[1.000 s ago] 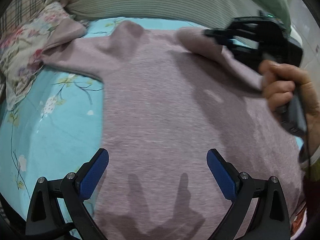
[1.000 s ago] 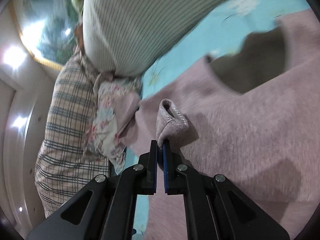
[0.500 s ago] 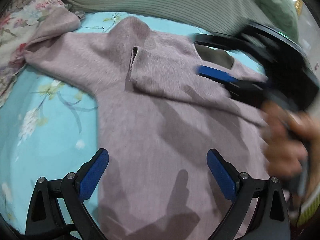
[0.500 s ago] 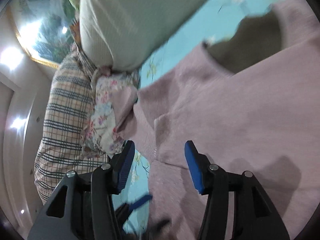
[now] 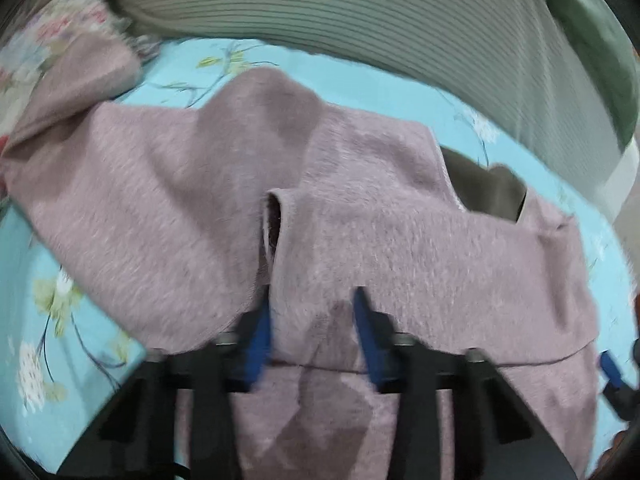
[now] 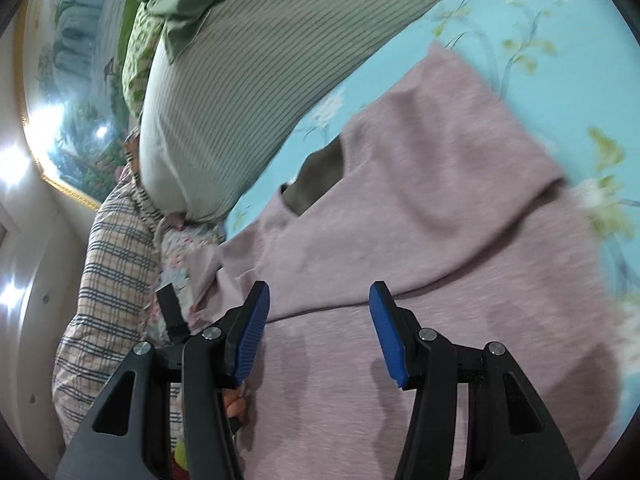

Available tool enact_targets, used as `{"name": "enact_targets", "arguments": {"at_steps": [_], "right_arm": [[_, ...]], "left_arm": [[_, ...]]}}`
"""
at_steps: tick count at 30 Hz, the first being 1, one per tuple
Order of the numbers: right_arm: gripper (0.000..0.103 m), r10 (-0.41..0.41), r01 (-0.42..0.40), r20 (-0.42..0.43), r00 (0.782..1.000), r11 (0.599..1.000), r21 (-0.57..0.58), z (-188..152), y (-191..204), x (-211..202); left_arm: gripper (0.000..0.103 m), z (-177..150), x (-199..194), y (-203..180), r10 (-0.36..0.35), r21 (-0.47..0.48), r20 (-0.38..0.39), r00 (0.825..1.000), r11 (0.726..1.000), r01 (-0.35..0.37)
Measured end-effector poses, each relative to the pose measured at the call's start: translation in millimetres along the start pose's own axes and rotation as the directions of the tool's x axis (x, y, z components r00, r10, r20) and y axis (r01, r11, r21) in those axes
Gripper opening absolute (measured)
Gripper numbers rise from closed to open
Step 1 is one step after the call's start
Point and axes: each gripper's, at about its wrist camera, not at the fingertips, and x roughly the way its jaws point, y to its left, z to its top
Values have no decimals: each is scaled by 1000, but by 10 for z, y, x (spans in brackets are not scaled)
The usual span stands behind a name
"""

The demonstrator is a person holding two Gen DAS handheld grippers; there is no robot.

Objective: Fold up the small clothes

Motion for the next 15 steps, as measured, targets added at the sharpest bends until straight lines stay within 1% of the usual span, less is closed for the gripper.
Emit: {"name": "enact_targets", "arguments": {"at_steps": [1,2,3,5,6,8,9,10,12,15], "right_arm": [[54,-27,28,16,999,1000,-12,49,-36,-67],[54,-56,57,30,998,998,-23,98,-59,-121],[54,-101,103,52,994,994,-38,177,-88,-184],[54,-161,165,75,984,985,-59,305,-125,-236],[54,-198,205,91,976,976,-73,409,-148,-236],[54,-242,252,105,964,963,-91,566,-201,-202],[54,-279,290,105,954,952,-101,686,-241,-138],[54,-303,313,100,948,944,-107,768,-281,-80],[54,-352,359,80,933,926,-118,930,-385,73],[54,-410,410,30,912,902,-138,1073,-518,375]], "left_arm": [[5,-22,3,-50,15,29,4,1000,999,-15],[5,-31,-27,-70,23,41,21,1000,999,-24],[4,-43,-101,-87,35,46,54,998,998,-37],[3,-53,-262,-9,69,34,127,990,997,-74],[2,-54,-303,62,81,19,140,987,996,-84],[2,-56,-317,228,101,-19,145,984,995,-99],[2,-60,-300,287,111,-28,139,984,994,-108],[2,-69,-282,350,106,-37,128,986,994,-102],[2,-114,-313,444,92,-52,129,987,995,-86],[2,-173,-349,475,96,-62,143,985,994,-88]]}}
